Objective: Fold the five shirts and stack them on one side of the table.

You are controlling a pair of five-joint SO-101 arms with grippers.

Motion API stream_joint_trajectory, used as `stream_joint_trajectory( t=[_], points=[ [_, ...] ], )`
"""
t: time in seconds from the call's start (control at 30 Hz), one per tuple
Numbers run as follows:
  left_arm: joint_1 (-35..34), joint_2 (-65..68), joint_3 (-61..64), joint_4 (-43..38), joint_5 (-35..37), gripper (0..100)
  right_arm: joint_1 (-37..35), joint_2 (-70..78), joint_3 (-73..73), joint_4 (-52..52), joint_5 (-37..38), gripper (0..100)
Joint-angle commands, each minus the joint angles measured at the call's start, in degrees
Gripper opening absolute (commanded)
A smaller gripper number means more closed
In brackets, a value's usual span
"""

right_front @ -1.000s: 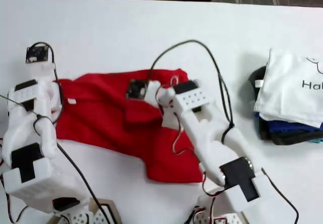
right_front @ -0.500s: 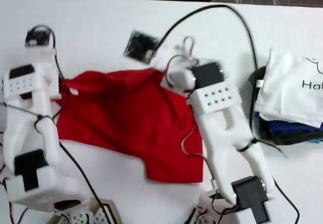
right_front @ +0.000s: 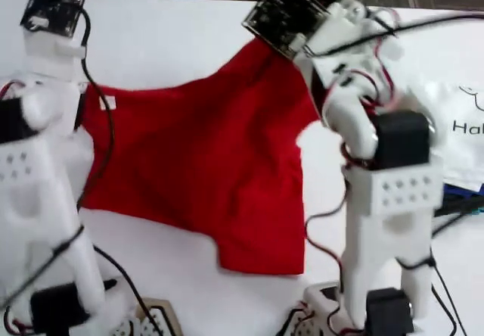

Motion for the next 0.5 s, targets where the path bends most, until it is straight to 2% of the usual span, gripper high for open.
stream_joint_trajectory(
  t=[0.0, 0.27, 0.47],
  points=[
    [0.5, -6.7, -5.1, 2.4, -1.2, 2, 0.7, -5.4, -4.8, -0.9, -0.4, 2.0],
    [-2.0, -17.5, -8.7, 2.3, -9.4, 2, 0.7, -13.6, -5.8, -4.3, 3.0, 2.0],
    [-2.4, -24.3, -9.6, 2.7, -11.3, 2, 0.4, -18.6, -5.8, -6.7, 3.4, 2.0]
  ],
)
